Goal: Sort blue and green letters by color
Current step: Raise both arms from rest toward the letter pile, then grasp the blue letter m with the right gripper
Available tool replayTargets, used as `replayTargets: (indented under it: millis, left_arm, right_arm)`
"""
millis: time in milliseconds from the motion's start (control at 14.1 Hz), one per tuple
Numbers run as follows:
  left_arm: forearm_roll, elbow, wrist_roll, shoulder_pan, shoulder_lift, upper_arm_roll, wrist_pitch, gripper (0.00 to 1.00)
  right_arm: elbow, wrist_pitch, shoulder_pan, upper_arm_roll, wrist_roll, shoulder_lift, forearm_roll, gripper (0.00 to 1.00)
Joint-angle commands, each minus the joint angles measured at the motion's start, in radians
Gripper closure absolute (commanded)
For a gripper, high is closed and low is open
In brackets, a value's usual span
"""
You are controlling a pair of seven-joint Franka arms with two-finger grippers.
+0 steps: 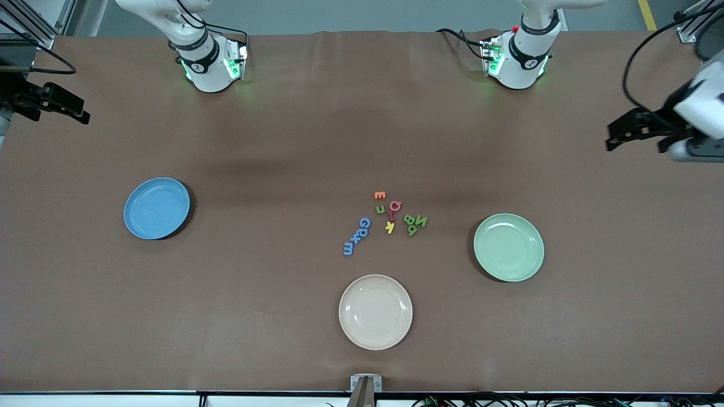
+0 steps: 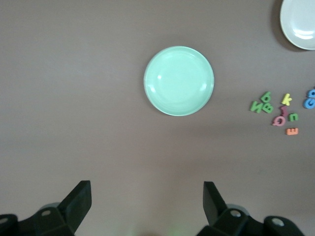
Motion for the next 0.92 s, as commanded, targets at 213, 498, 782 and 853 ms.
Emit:
replayTargets:
  millis: [213,498,782,853]
  left_arm:
    - [-0.033,0.028,-0.355,-0.158,0.205,-0.124,0.041,0.00]
    - [-0.030,0.030,-0.620,-0.324,0.341,-0.124,0.207,0.00]
    - [-0.014,0.030,-0.787,-0.439,0.472,-0.119,0.389,0.00]
    - [-0.004,0.030,-0.821,-0.453,0.511,-0.119,0.440,0.00]
  right_arm:
    - [0.041,0.097,-0.004,0.007,-0.010,0.204,-0.006,0.00]
    - [0.046,0.140,0.116,0.012,0.109,0.254,0.005,0.00]
    - [0.043,0.289,0.263,0.013,0.255,0.384,0.092,0.00]
    - [0.041,0.373,0.292,0.012,0.257,0.428,0.136,0.00]
